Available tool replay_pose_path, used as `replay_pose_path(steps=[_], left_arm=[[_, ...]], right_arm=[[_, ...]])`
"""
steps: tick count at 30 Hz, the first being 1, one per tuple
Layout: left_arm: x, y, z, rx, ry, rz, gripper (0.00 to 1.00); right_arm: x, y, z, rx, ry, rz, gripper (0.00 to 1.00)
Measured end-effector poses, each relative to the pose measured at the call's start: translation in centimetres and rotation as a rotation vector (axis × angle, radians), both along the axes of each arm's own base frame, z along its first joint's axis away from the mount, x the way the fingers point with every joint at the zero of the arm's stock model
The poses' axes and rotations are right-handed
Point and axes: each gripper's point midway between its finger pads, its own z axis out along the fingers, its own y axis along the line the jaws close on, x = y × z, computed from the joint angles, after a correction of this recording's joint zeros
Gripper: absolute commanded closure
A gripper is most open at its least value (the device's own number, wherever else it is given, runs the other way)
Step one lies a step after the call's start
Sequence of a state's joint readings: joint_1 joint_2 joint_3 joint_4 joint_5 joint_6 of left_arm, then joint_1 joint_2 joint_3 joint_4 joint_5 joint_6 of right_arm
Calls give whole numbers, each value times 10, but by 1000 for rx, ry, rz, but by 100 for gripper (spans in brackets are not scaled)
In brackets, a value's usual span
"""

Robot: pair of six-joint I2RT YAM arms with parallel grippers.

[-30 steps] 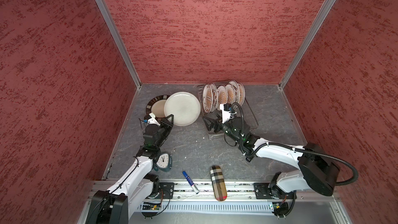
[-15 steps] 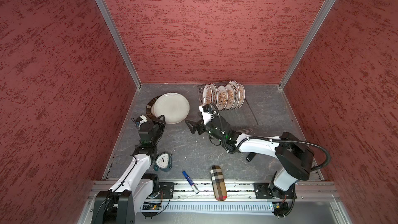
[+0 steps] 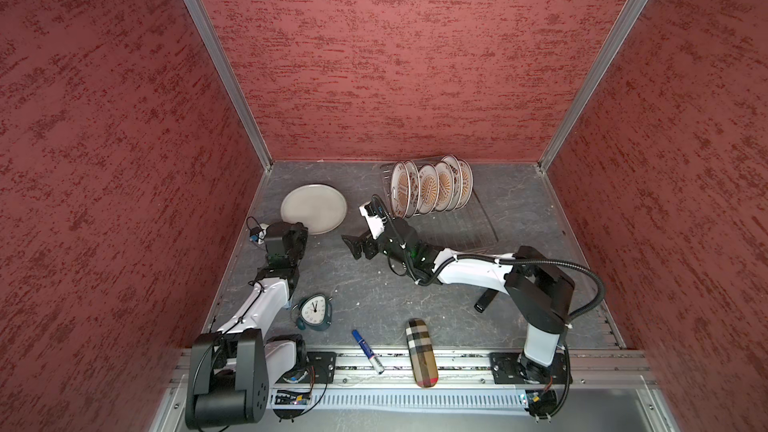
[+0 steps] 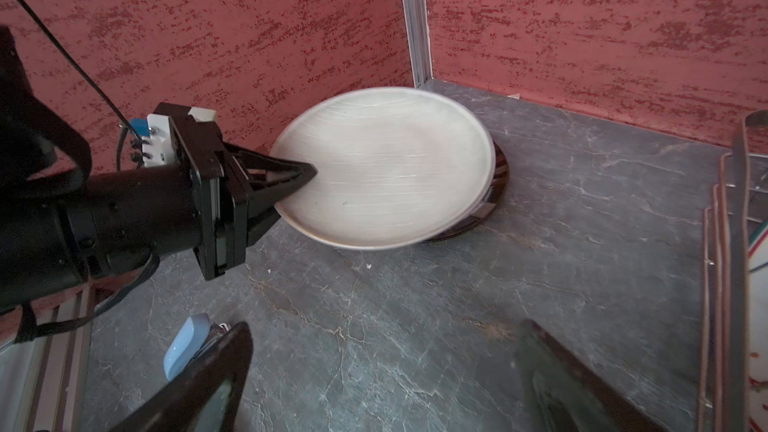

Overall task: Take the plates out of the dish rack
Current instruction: 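Lower the white line-patterned plate flat onto the striped plate with the left gripper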

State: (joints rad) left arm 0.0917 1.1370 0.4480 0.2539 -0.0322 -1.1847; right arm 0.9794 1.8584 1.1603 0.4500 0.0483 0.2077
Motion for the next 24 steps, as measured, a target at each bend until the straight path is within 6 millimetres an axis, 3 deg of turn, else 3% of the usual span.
replay_pose_path(steps=[15, 24], left_arm=[[35, 23, -15, 45, 93, 59, 100], [50, 25, -40, 39, 171, 56, 100]], right_arm=[[4, 6, -9, -32, -12, 8, 1], [5, 7, -19, -52, -4, 9, 1]])
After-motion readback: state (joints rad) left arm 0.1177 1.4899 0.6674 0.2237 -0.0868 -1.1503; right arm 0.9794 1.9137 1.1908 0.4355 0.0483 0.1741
